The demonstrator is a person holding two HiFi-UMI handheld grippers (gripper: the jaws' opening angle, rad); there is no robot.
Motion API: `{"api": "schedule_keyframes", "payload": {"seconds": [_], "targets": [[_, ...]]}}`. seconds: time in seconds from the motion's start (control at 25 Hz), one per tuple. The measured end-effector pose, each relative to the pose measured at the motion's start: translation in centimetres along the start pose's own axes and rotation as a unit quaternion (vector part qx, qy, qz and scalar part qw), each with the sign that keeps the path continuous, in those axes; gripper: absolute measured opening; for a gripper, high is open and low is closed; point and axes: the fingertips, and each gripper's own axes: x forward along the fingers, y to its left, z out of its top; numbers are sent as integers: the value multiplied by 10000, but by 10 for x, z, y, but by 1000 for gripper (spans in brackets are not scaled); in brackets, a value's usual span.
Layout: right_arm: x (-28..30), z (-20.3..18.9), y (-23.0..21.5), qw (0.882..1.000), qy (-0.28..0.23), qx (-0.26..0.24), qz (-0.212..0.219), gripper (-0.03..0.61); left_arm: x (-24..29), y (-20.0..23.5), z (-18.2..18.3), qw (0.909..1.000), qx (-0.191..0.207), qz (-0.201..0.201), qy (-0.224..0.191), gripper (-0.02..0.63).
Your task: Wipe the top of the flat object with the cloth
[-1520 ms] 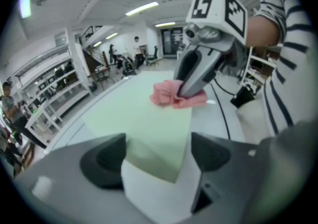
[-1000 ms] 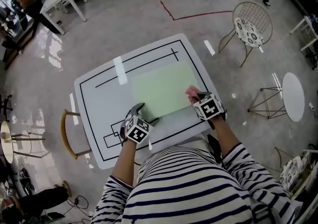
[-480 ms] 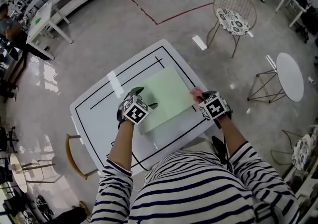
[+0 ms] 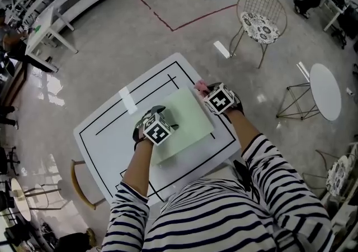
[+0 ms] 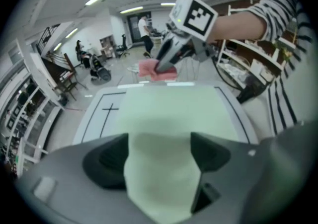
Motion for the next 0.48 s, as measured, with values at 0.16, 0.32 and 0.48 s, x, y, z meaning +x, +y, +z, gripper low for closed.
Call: {"api": "schedule_keyframes", "payload": {"seconds": [0.16,0.32,0.48], "targets": [[37,20,-5,9984,158,-489,228,52,3,0,0,9998,-86,-151,48,394],[57,29,0,9947,308,-854,492,52,6,-5,1,9997,-44,-231,46,355],[67,28,10,9885,367,-1309,659,52,10,-5,-1,9996,-84,-276,5,337]]}}
